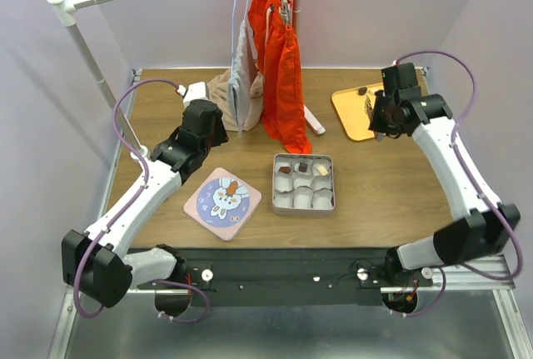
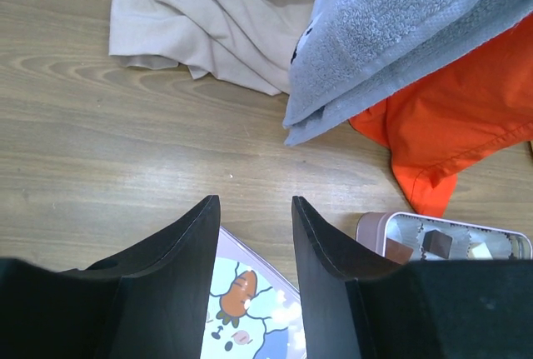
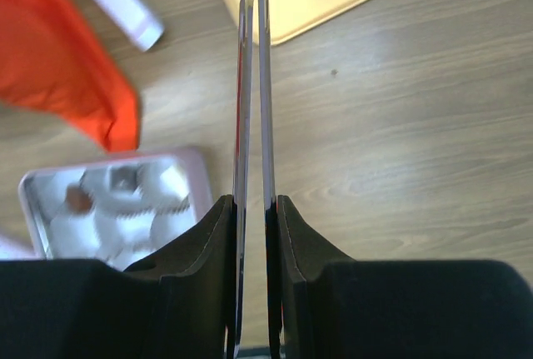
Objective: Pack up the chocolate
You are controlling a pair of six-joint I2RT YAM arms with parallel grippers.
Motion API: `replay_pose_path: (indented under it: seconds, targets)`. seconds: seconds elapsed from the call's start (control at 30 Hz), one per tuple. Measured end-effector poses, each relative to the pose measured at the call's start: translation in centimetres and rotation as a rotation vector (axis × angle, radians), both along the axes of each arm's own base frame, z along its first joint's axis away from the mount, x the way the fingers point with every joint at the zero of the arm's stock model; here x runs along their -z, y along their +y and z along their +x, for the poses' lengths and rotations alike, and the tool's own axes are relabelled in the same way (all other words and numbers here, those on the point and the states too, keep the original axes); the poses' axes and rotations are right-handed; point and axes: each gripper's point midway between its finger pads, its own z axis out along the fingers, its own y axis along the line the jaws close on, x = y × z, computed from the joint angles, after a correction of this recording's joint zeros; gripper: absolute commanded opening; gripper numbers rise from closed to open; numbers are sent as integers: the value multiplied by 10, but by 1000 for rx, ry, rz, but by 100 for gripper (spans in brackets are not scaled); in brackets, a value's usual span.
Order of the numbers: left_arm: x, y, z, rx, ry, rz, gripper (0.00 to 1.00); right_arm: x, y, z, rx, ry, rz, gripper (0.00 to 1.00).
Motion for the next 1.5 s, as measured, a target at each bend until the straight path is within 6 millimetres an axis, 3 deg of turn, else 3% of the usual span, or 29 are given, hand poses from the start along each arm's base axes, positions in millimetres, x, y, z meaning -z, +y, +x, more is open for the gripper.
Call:
replay_pose_path:
  seconds: [0.1, 0.3, 0.53, 1.17, 1.5]
  targets:
    - [-2, 1, -1, 2, -6, 3, 49, 28, -21, 29, 77, 38, -8, 35]
    - [-7, 3, -3, 10, -20, 15, 49, 45, -58, 56, 192, 25, 8, 36]
    - [-6, 6, 0, 7, -18, 38, 49, 58, -66, 76, 214, 15, 16, 45]
    - [4, 2, 14, 7, 16, 69, 49, 86, -92, 102, 263, 50, 12, 50]
    - [13, -1, 20, 7, 36, 78, 49, 101, -95, 114, 241, 73, 19, 50]
